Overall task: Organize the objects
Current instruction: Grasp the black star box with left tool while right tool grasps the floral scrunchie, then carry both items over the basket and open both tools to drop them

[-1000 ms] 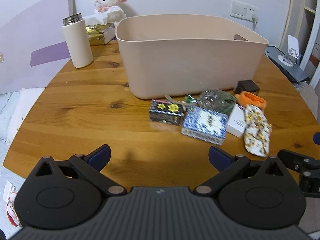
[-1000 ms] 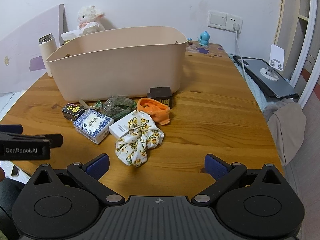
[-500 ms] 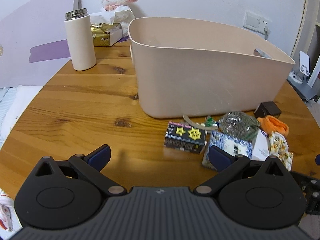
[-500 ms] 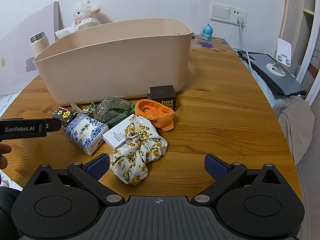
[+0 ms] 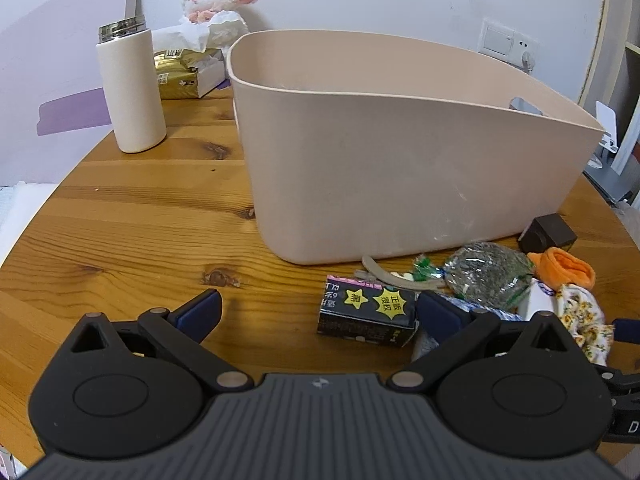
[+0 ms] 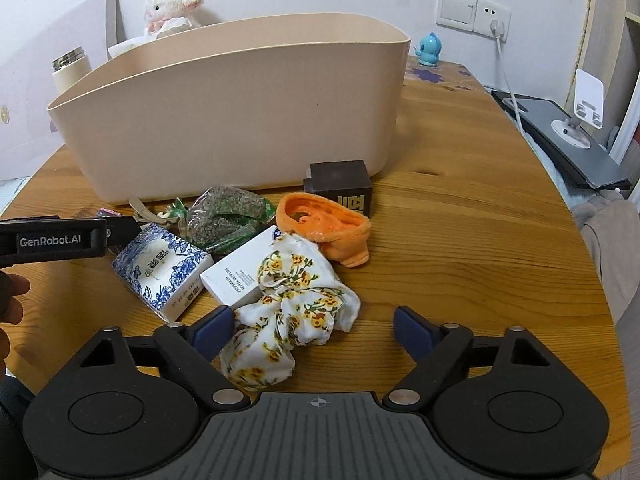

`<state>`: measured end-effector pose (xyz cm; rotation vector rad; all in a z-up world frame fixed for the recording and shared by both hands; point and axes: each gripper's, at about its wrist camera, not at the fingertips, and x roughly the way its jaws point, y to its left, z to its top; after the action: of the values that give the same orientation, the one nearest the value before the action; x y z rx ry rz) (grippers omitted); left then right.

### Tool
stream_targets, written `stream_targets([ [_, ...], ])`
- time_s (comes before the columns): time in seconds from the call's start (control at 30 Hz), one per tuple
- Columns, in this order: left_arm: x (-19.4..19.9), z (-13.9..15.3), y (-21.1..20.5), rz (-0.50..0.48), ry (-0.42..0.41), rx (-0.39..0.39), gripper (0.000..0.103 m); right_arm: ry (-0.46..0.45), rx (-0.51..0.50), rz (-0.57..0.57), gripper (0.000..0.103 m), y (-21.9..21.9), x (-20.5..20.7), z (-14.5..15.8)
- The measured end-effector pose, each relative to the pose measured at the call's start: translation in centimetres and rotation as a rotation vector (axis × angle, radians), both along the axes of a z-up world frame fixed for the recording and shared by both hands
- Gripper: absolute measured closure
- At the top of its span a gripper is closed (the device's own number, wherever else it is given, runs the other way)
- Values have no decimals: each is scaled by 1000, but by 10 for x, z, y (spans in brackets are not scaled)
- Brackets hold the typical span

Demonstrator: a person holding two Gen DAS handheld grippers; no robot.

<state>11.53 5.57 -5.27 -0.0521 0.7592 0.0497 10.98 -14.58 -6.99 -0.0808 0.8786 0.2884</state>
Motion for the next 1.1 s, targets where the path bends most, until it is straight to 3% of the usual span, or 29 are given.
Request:
stream_targets([
  [0.03,1,-1,1,0,5,2,2,0,1,0,19,0,0,0],
  [0.1,4,-5,1,-9,23,0,19,-9,-3,0,24,-1,0,0],
  [0.2,3,-6,-3,-29,19,37,24,-17,2,-5,38,-2,0,1],
  [0.27,2,-5,-3,-41,13,30,32,-19,8,-6,54,-3,0,2],
  [0.3,1,-4,-3,-43,10,29,35,-21,7,-5,58,-3,0,3],
  [0.37,0,-3,-3,-55,2,31,51,-25,4,0,72,-3,-2,3],
  [0.43,-2,-2,-3,-66,2,27,51,-28,3,2,85,-3,-4,3],
  [0.73,-19,8,5,-67,0,-14,52,-70,4,-32,91,-12,-17,18],
  [1.1,-47,68,9,-66,-149,-17,52,-241,25,-56,91,-30,-35,69],
])
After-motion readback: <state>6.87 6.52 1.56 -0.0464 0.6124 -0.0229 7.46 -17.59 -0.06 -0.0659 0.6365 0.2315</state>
